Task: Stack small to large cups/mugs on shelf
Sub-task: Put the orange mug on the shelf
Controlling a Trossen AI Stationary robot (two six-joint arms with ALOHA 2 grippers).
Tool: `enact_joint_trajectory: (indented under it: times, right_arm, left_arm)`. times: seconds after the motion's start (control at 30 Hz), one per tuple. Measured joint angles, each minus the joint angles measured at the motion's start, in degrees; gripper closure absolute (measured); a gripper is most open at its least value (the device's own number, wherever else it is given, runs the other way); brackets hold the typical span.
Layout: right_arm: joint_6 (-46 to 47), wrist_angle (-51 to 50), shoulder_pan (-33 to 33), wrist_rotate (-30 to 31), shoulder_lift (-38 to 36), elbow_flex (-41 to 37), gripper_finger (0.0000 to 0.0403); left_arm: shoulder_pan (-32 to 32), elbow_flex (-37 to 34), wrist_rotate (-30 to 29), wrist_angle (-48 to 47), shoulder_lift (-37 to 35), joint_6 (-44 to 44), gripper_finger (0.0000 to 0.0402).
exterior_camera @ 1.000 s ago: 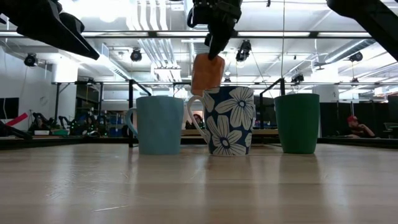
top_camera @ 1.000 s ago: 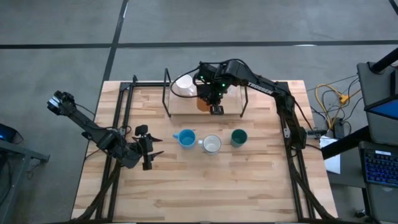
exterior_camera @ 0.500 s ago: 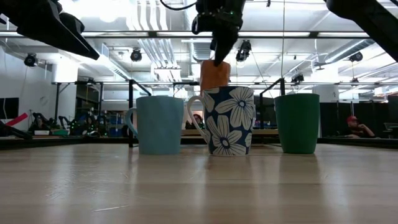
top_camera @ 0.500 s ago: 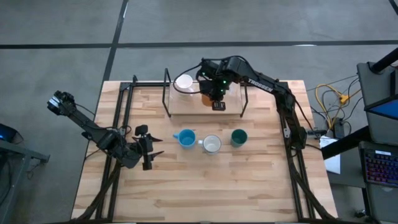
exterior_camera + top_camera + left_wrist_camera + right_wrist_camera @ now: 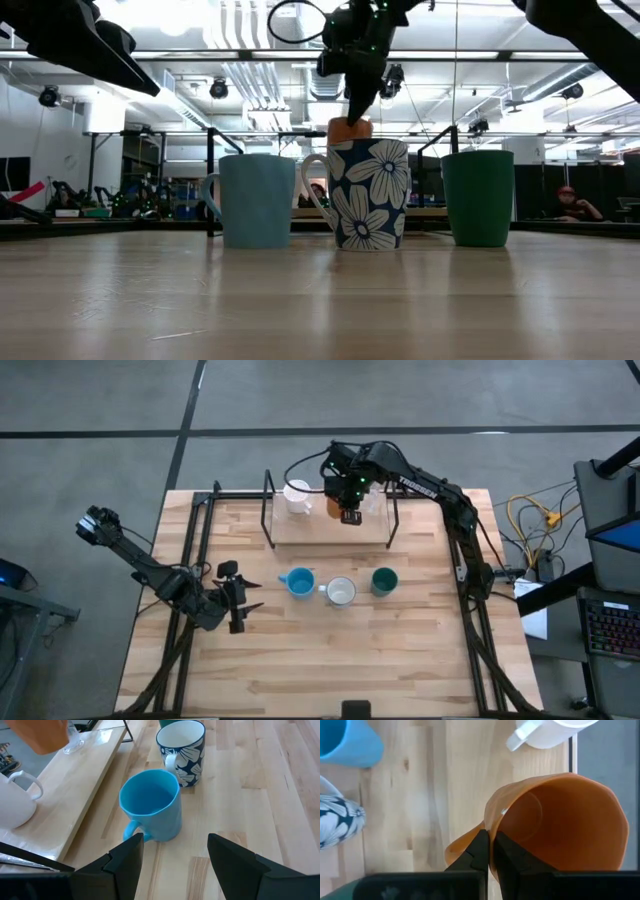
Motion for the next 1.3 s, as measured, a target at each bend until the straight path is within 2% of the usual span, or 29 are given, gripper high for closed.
enact_joint_trajectory:
  times: [0.43, 0.93, 1.17, 1.3]
  right_arm:
    - [-4.07, 7.63, -2.62, -0.38, 0.00, -2.19, 0.0394]
    - [-0.68, 9.68, -5.98, -3.66, 0.92, -2.69, 0.0394]
    - [-1.60, 9.28, -5.92, -2.90, 4.85, -2.39, 0.0394]
    - [-1.76, 9.18, -6.13, -0.46, 5.07, -2.28, 0.0394]
  left_arm:
    - [0.00, -0.02, 0.00, 0.04, 0.00, 0.02, 0.0194]
    - [0.04, -0.02, -0.02, 0.28, 0.00, 0.04, 0.0194]
    - [0.04, -0.02, -0.02, 0.22, 0.00, 0.02, 0.0194]
    - [0.04, -0.02, -0.02, 0.09, 0.00, 0.13, 0.0194]
